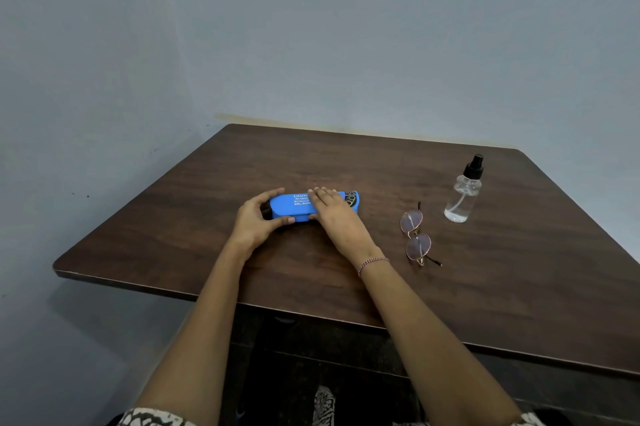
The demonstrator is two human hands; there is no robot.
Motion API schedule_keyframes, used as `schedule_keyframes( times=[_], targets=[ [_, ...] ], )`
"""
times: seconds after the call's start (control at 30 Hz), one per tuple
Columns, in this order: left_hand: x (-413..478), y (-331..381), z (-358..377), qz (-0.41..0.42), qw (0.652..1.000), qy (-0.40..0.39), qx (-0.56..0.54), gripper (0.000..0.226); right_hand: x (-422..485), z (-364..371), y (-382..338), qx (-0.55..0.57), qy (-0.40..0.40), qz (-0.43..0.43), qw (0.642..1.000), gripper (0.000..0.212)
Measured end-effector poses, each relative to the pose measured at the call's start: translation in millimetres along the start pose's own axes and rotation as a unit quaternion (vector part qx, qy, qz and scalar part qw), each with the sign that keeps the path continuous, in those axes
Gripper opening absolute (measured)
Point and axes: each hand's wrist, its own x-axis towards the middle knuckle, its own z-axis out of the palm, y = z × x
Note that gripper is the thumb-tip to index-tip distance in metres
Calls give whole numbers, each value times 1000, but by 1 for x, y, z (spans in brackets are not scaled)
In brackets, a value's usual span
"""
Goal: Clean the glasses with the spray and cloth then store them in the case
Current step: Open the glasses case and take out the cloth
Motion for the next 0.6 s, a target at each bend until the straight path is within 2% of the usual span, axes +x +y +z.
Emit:
schedule_keyframes(
  times=[0.33,0.47,0.6],
  targets=[
    [1,-1,-2,-2,1000,-8,-22,65,-2,-3,3,-4,22,-18,1000,49],
    [-3,0,-1,46,998,-25,37,84,3,-15,3,44,73,-5,996,41],
    [-2,-1,1,37,998,-17,40,107,17,-27,8,71,62,19,995,36]
  ],
)
